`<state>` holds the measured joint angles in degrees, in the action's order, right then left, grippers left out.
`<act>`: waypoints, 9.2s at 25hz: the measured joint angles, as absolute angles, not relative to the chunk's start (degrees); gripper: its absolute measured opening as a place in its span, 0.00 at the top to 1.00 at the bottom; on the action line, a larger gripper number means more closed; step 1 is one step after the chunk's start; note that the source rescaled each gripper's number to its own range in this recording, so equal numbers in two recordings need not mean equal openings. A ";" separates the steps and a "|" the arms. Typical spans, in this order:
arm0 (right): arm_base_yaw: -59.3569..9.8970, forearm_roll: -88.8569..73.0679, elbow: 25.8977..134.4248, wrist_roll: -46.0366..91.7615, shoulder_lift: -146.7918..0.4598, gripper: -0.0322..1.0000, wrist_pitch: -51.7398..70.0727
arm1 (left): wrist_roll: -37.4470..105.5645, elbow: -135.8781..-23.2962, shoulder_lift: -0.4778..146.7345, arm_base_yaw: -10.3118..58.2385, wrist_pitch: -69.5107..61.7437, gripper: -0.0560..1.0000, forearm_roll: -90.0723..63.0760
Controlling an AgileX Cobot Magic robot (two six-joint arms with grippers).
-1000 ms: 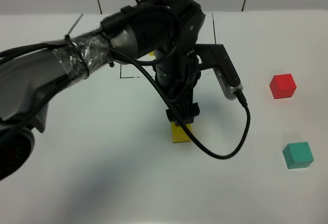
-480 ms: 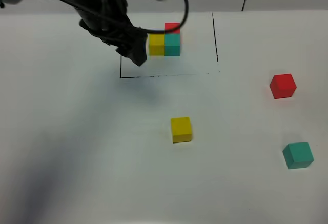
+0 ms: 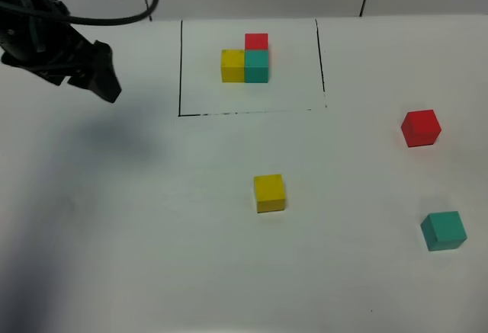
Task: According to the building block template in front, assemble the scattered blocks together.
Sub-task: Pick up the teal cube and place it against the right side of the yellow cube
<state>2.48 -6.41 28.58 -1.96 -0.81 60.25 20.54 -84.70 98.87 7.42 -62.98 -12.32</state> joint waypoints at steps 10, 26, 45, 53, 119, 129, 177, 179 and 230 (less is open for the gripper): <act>2.48 -6.41 28.58 -1.96 -0.81 0.27 60.25 | 14.15 -66.25 74.62 6.12 -54.03 0.24 -10.13; 2.48 -6.43 28.58 -1.96 -0.71 0.27 60.25 | 8.06 -46.61 37.87 6.12 -45.84 0.24 -9.84; 2.48 -6.47 28.58 -1.96 -0.71 0.27 60.21 | 3.00 -35.57 14.41 6.12 -54.33 0.25 -8.62; 2.48 -6.47 28.58 -2.01 -0.71 0.27 60.21 | 2.94 -35.57 7.20 6.12 -58.82 0.25 -8.55; 2.48 -6.63 28.58 -2.14 -0.71 0.27 60.21 | 2.24 -28.78 -0.38 0.98 -61.26 0.25 -7.53; 2.48 -6.63 28.58 -2.14 -0.71 0.27 60.21 | 2.38 -28.78 -0.38 0.98 -61.26 0.25 -7.53; 2.48 -3.99 40.00 3.52 -71.98 0.19 48.66 | 2.43 -28.78 -0.21 0.98 -61.26 0.25 -7.47; 2.48 -5.80 40.00 4.60 -75.19 0.19 47.28 | 2.43 -28.78 -0.21 0.98 -61.26 0.25 -7.47; -2.53 -6.27 37.22 3.86 -96.59 0.24 28.01 | 2.43 -28.78 -0.21 0.98 -61.21 0.25 -7.47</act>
